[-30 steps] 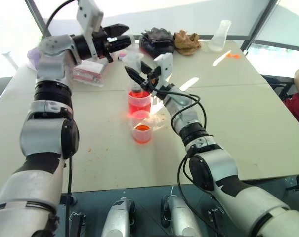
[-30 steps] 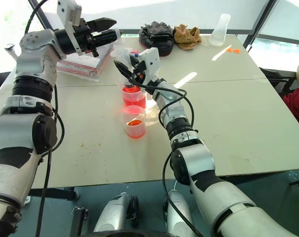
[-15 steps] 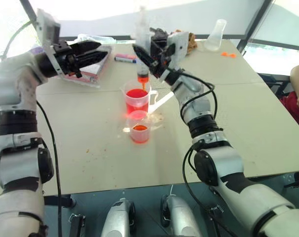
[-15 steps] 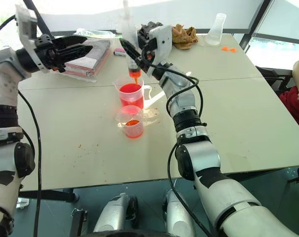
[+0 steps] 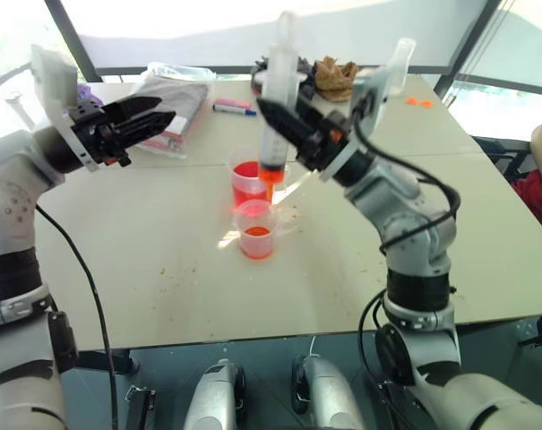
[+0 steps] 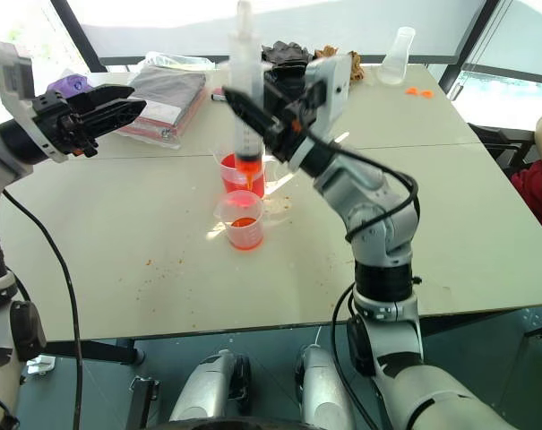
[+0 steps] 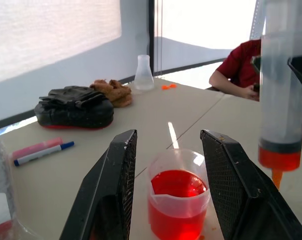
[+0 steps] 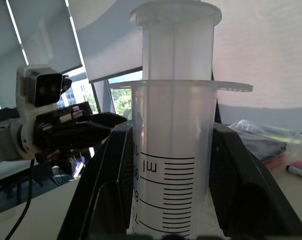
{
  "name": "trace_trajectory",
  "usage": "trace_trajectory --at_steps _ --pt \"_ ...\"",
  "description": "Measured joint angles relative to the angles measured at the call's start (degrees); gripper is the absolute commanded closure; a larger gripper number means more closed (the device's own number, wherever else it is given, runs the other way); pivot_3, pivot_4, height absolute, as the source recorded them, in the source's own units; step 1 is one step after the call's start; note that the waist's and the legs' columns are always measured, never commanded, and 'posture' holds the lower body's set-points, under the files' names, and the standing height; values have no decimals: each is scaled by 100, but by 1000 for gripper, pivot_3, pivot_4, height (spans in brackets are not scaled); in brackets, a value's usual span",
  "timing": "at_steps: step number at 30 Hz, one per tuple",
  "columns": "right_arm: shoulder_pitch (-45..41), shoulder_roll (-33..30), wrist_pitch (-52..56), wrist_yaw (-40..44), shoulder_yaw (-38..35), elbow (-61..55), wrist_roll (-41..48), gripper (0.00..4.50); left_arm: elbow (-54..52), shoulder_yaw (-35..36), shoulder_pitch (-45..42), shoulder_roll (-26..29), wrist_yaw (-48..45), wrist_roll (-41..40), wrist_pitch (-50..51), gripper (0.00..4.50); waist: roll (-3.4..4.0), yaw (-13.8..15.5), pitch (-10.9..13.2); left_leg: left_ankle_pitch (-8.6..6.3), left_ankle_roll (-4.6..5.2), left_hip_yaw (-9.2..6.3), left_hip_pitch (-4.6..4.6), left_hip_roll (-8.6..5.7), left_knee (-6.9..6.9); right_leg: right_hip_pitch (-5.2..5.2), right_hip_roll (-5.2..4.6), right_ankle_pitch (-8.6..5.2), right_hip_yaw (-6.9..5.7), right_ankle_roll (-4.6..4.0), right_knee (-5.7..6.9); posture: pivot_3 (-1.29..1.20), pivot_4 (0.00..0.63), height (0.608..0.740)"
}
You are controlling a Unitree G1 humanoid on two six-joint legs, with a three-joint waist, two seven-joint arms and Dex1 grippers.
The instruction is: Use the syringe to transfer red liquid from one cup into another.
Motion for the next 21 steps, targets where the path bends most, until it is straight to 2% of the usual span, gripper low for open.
trace_trajectory --at_steps 7,13,21 --pt "319 126 -383 -93 457 -50 -401 3041 -147 -232 -290 -137 131 -284 59 2372 -1 37 0 -1 1 -1 31 -3 0 31 1 -1 2 -1 -3 0 150 740" --pt "423 208 -771 -27 719 147 -710 3041 415 -878 -1293 -643 -42 -103 -478 2372 -3 31 -1 -1 2 4 32 -13 -1 31 3 -1 4 -1 -5 0 150 740" --pt "438 184 -1006 36 792 236 -896 3041 1174 -1295 -1757 -886 -541 202 -1039 2372 -2 6 -1 -1 2 8 35 -11 -3 29 8 -2 6 -1 -3 0 150 740"
